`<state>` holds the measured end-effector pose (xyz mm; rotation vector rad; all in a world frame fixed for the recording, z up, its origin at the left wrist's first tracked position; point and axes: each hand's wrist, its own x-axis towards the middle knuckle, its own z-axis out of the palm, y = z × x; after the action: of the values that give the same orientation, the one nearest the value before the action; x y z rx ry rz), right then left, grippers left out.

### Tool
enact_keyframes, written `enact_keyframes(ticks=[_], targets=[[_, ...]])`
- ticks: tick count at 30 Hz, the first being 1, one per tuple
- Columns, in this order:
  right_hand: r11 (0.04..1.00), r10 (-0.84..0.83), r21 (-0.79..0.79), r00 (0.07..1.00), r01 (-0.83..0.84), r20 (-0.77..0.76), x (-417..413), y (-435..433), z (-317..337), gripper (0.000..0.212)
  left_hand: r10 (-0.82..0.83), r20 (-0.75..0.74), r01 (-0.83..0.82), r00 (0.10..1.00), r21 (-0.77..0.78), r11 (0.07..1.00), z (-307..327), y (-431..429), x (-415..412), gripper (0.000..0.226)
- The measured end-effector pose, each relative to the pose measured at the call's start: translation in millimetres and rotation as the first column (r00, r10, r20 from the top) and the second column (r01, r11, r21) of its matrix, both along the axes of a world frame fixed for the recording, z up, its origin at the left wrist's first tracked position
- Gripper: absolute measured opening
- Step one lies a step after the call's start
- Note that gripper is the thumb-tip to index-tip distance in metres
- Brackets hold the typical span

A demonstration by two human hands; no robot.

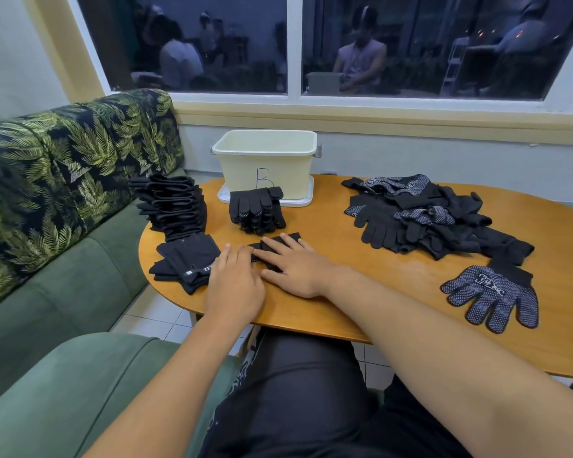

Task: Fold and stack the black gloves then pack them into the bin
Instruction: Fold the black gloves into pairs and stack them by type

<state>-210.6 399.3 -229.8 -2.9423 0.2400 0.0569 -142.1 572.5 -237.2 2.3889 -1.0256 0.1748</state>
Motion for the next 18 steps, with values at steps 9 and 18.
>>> enact_keyframes(ticks=[9, 18], targets=[[0.958, -0.263, 0.175, 0.940, 0.228, 0.217, -66, -44, 2, 0.060, -0.122, 0.026, 0.123, 0.992, -0.036, 0.992, 9, -40, -23, 0.045], [0.853, -0.520, 0.155, 0.793, 0.498, 0.318, -186, -123, 7, 0.054, -0.340, 0.038, 0.338, 0.940, 0.042, 0.940, 8, -126, -85, 0.045]])
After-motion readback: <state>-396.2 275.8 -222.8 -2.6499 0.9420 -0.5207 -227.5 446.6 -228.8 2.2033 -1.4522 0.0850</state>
